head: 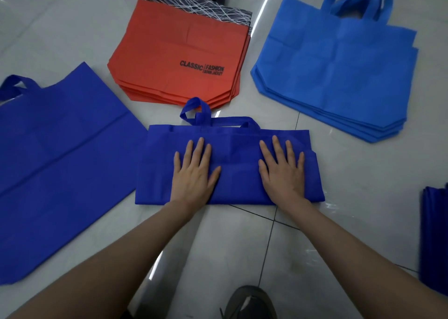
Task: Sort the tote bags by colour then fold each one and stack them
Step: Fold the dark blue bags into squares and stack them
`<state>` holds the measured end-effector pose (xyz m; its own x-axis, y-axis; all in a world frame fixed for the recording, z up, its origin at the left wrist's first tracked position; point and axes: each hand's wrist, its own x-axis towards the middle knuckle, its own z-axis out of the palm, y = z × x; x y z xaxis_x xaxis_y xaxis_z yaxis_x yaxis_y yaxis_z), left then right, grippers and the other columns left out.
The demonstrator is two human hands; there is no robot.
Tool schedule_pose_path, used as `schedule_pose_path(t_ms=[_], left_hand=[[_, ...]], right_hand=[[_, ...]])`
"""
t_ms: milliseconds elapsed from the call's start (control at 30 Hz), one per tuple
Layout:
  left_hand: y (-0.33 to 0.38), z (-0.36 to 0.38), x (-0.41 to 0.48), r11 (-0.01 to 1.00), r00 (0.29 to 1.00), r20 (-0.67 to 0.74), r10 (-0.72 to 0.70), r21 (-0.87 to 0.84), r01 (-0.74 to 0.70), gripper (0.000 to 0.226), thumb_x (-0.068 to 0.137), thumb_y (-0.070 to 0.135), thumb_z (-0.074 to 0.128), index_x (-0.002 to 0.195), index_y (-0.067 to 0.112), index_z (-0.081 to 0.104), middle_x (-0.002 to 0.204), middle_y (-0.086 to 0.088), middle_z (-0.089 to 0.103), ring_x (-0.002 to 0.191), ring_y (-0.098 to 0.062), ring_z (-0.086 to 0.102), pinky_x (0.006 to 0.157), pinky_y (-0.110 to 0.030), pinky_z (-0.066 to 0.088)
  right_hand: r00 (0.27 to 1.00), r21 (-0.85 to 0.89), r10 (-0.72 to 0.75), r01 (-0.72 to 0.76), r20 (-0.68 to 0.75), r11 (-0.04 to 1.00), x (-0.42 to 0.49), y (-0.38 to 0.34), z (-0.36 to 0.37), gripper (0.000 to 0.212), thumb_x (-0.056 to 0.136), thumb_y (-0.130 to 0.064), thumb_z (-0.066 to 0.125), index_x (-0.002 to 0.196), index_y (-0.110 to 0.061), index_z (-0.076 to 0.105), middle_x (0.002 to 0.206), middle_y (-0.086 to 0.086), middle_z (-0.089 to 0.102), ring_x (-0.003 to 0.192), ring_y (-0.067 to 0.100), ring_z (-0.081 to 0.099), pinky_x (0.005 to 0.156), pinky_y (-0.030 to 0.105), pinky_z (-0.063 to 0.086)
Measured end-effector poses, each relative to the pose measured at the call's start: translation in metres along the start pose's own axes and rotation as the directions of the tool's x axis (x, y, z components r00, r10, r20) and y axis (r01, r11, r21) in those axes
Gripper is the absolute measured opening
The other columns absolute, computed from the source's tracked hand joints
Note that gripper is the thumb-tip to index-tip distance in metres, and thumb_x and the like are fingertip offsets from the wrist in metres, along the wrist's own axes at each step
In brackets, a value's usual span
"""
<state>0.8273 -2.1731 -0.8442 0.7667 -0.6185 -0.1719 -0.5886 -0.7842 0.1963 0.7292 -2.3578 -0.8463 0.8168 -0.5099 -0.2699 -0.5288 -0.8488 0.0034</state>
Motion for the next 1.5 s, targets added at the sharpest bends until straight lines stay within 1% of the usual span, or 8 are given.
schedule_pose_path(t_ms=[167,267,500,633,900,1033,1233,1500], left_hand=[[0.004,0.007,0.011,0.988,0.988,-0.012,0.155,0.011,-0.155,0.066,0.091,0.053,0.007,0.150,0.024,0.014,0.158,-0.001,0.007,0.146,-0.023,0.004,0.114,-0.047,-0.001],[0.010,0.020,0.008,0.979,0.979,0.005,0.202,-0.006,-0.201,0.056,0.096,0.046,0.015,0.148,0.025,0.018,0.156,0.000,0.018,0.144,-0.024,0.016,0.114,-0.051,0.013],[-0.049,0.007,0.015,0.996,0.992,-0.089,-0.088,-0.001,0.088,0.064,0.090,0.054,0.008,0.148,0.031,0.022,0.157,0.004,0.015,0.145,-0.022,0.009,0.113,-0.049,-0.001],[-0.077,-0.002,0.019,0.993,0.995,-0.068,-0.067,0.097,0.073,0.067,0.090,0.057,0.007,0.149,0.028,0.021,0.157,0.004,0.015,0.145,-0.027,0.007,0.112,-0.053,-0.001],[-0.065,-0.008,0.055,1.000,0.989,-0.144,-0.025,0.001,0.025,0.067,0.090,0.055,0.018,0.139,0.014,0.039,0.150,-0.010,0.031,0.143,-0.028,0.017,0.114,-0.049,0.008],[-0.064,-0.007,0.058,1.000,0.981,-0.196,-0.005,-0.004,0.004,0.059,0.091,0.053,0.026,0.129,0.013,0.048,0.119,-0.011,0.050,0.116,-0.028,0.046,0.108,-0.051,0.023],[-0.062,-0.001,0.039,0.999,0.964,-0.265,-0.021,-0.054,0.007,0.050,0.093,0.050,0.032,0.115,0.013,0.057,0.106,-0.011,0.053,0.100,-0.028,0.051,0.099,-0.045,0.033],[-0.018,0.014,-0.009,0.998,0.982,-0.177,-0.064,-0.014,0.062,0.054,0.096,0.039,0.021,0.145,0.020,0.031,0.151,-0.010,0.032,0.141,-0.026,0.024,0.113,-0.047,0.006]], right_hand=[[0.999,-0.024,-0.042,0.041,-0.028,0.999,0.010,-0.015,-0.004,0.054,0.101,-0.042,0.015,0.150,-0.030,-0.004,0.159,-0.002,-0.010,0.146,0.025,-0.008,0.115,0.050,-0.006],[0.979,0.014,-0.174,0.176,-0.103,0.984,-0.004,-0.032,0.010,0.053,0.099,-0.044,0.015,0.150,-0.029,0.010,0.159,-0.001,0.010,0.146,0.026,0.011,0.114,0.049,0.006],[0.978,0.044,-0.182,0.187,-0.099,0.981,-0.007,-0.031,0.023,0.054,0.097,-0.046,0.014,0.148,-0.031,0.011,0.157,-0.004,0.019,0.144,0.025,0.018,0.113,0.046,0.012],[0.975,0.037,-0.208,0.211,-0.074,0.977,-0.001,-0.035,0.018,0.057,0.094,-0.047,0.009,0.148,-0.030,0.011,0.158,-0.003,0.017,0.145,0.026,0.017,0.114,0.047,0.010],[0.920,0.006,-0.346,0.353,-0.186,0.936,-0.001,-0.064,0.008,0.055,0.092,-0.043,0.030,0.142,-0.022,0.042,0.149,0.004,0.038,0.136,0.032,0.037,0.104,0.058,0.031],[0.916,-0.010,-0.364,0.367,-0.168,0.930,-0.002,-0.072,0.007,0.055,0.093,-0.044,0.029,0.142,-0.022,0.043,0.149,0.004,0.039,0.136,0.031,0.037,0.105,0.057,0.030],[0.925,-0.022,-0.369,0.369,-0.089,0.929,-0.003,-0.069,0.015,0.055,0.092,-0.045,0.027,0.142,-0.025,0.042,0.148,0.002,0.040,0.136,0.028,0.038,0.103,0.057,0.034],[0.914,-0.039,-0.390,0.388,-0.115,0.921,-0.003,-0.067,0.017,0.054,0.094,-0.044,0.026,0.142,-0.026,0.041,0.150,0.000,0.036,0.139,0.027,0.033,0.106,0.055,0.031]])
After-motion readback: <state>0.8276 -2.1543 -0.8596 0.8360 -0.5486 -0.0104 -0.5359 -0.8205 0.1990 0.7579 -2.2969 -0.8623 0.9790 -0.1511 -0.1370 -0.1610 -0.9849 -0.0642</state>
